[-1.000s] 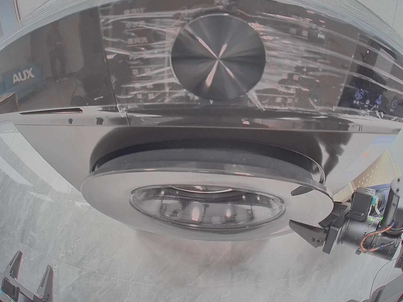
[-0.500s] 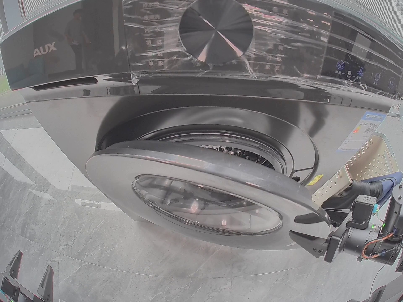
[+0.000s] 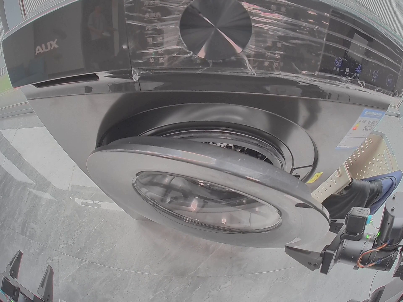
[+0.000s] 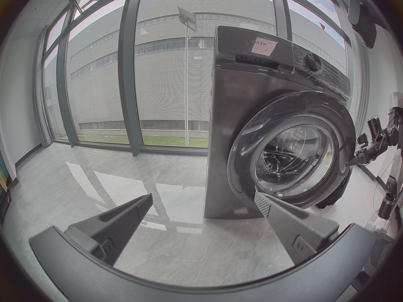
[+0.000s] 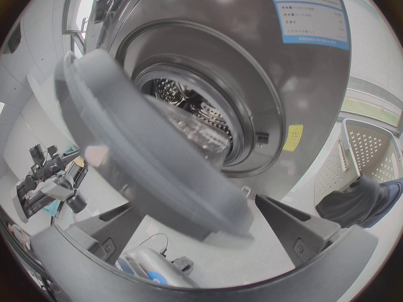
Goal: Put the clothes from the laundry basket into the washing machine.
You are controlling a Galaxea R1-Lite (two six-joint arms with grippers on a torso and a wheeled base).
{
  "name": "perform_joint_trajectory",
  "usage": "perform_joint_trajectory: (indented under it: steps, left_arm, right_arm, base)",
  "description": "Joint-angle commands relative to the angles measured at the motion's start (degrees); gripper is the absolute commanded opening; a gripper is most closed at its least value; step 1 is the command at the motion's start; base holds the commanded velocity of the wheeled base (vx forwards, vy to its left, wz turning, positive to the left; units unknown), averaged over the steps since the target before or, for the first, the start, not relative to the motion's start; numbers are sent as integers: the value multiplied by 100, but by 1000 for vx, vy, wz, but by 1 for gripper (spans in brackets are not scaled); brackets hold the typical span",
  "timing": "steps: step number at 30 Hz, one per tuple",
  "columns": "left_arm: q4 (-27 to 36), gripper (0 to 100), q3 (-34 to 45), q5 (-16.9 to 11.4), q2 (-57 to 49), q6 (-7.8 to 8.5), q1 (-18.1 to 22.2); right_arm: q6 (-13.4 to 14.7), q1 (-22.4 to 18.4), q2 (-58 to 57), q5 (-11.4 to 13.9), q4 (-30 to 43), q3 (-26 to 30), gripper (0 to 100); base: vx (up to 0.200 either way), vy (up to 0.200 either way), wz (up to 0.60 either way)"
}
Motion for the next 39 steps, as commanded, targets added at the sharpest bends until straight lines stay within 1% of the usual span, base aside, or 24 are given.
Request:
perform_joint_trajectory:
  steps: [1, 6, 10, 14, 20, 24, 27, 29, 30, 31, 36, 39]
  left_arm:
    - [2, 100, 84, 4, -86, 3, -8]
    - [2, 100, 84, 4, -86, 12, 0]
    - [2, 100, 84, -5, -86, 38, -8]
    - [2, 100, 84, -5, -51, 29, -26]
    - [2, 100, 84, -5, -51, 29, -17]
    - [2, 100, 84, -5, -51, 29, -17]
    - [2, 100, 84, -5, -68, 21, -8]
    - [2, 100, 84, -5, -68, -6, -8]
    - [2, 100, 84, -5, -68, -6, -8]
    - [2, 100, 84, -5, -68, 3, -8]
    - [2, 100, 84, -5, -68, 21, -8]
    - [2, 100, 84, -5, -60, 29, -8]
  right_arm:
    - [10, 151, -69, 25, -8, 235, 100]
    - [28, 151, -69, 25, -16, 270, 100]
    - [19, 142, 27, 7, -16, 164, 100]
    - [19, 133, 142, 7, -25, 147, 100]
    - [54, 151, 115, 7, -16, 226, 100]
    - [54, 72, -78, -2, -16, 296, 100]
    - [116, 63, -359, 16, -8, 349, 100]
    - [265, 63, -447, 42, -16, 419, 100]
    - [292, 63, -447, 42, -16, 437, 100]
    - [494, 28, -456, 51, -25, 463, 100]
    - [538, -157, -579, 60, -16, 551, 100]
    - [546, -165, -597, 69, -25, 621, 100]
  base:
    - [0, 0, 0]
    - [0, 0, 0]
    - [0, 0, 0]
    - [0, 0, 0]
    - [0, 0, 0]
    - [0, 0, 0]
    - [0, 0, 0]
    - [0, 0, 0]
    - [0, 0, 0]
    - [0, 0, 0]
    - [0, 0, 0]
    - [0, 0, 0]
